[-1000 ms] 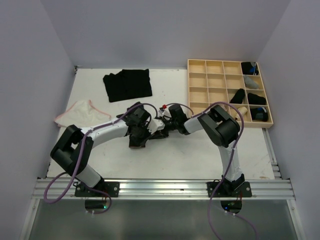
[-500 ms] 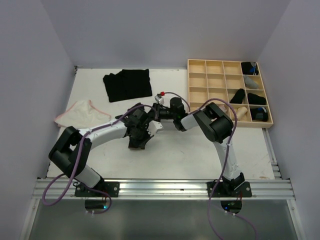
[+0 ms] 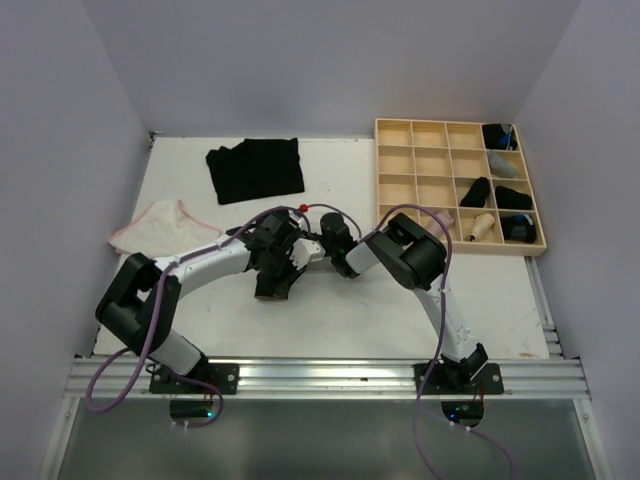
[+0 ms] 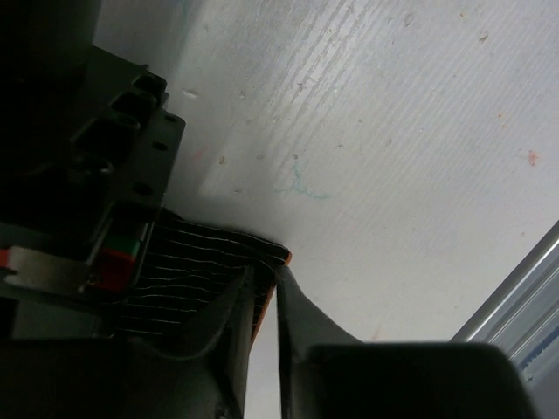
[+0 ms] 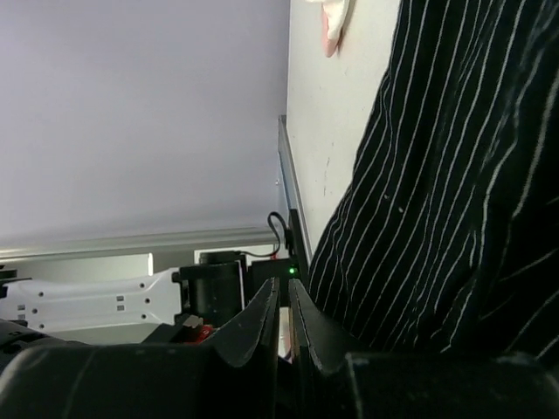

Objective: Roll the underwear

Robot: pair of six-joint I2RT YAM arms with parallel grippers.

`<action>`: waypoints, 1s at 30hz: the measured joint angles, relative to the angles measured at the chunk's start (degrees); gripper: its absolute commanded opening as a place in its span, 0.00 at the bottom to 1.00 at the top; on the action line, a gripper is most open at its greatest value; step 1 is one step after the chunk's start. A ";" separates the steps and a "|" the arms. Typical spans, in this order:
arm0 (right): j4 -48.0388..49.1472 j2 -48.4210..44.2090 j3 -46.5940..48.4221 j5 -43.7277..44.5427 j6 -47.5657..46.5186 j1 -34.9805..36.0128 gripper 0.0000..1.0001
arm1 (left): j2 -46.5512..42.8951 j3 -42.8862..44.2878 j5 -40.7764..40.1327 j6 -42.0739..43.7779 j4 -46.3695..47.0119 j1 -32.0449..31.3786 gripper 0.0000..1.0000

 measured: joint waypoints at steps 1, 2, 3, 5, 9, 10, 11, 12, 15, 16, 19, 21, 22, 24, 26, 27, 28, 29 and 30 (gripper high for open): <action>0.00 0.00 0.00 0.04 -0.11 0.15 0.13 | -0.17 0.07 0.22 -0.07 -0.24 0.15 0.31; -0.50 0.00 0.00 0.07 -0.70 0.24 0.13 | -0.46 0.24 0.42 -0.02 -0.57 0.24 0.36; -1.60 0.00 0.00 0.20 -1.55 0.31 0.12 | -0.85 0.44 0.66 -0.02 -0.83 0.26 0.43; -4.87 0.00 0.00 0.33 -4.04 0.31 0.12 | -1.95 1.18 1.03 -0.31 -1.55 0.26 0.52; -11.41 0.20 0.20 0.72 -7.80 0.31 0.12 | -8.52 3.91 1.38 -0.96 -2.91 0.26 0.83; -12.59 0.20 0.72 0.72 -8.48 0.31 0.11 | -11.15 4.83 1.42 -1.07 -2.89 0.28 0.84; -13.62 0.20 1.33 0.70 -9.16 0.31 0.11 | -14.05 5.70 1.51 -1.22 -2.80 0.39 0.86; -14.78 0.20 1.86 0.74 -10.01 0.31 0.11 | -17.14 6.43 1.66 -1.44 -2.60 0.68 0.89; -17.90 0.15 3.02 0.68 -11.91 0.33 0.11 | -25.88 7.17 2.29 -2.47 -1.09 3.15 1.00; -18.97 0.02 3.28 0.68 -12.57 0.33 0.10 | -27.87 7.17 3.13 -2.89 -0.85 4.85 1.00; -22.80 -1.16 3.26 1.33 -15.93 0.37 0.10 | -29.31 7.04 6.71 -3.32 -1.01 11.56 0.87; -26.08 -2.36 2.75 1.90 -18.84 0.37 0.09 | -27.47 5.79 11.61 -3.67 -0.96 17.42 0.55; -27.93 -3.19 2.23 2.25 -20.35 0.37 0.09 | -25.62 4.42 14.80 -4.11 -0.72 20.92 0.43; -30.88 -5.18 0.48 2.29 -22.97 0.35 0.09 | -21.84 2.08 18.58 -4.63 -0.90 25.33 0.19; -32.87 -6.95 -1.22 2.29 -25.11 0.33 0.09 | -17.05 0.68 23.37 -4.94 -1.05 27.76 0.14; -33.77 -7.65 -1.97 2.19 -26.03 0.31 0.09 | -14.93 0.22 25.68 -5.31 -0.98 28.06 0.07; -34.36 -8.13 -2.49 2.03 -26.82 0.31 0.09 | -13.09 -0.24 28.00 -5.79 -0.61 28.13 0.02; -34.82 -8.50 -2.84 1.84 -27.61 0.28 0.10 | -11.56 -0.55 29.92 -6.29 -0.35 28.13 0.00; -35.26 -8.92 -3.19 1.73 -28.52 0.31 0.10 | -10.19 -0.76 31.52 -7.13 0.31 28.09 0.00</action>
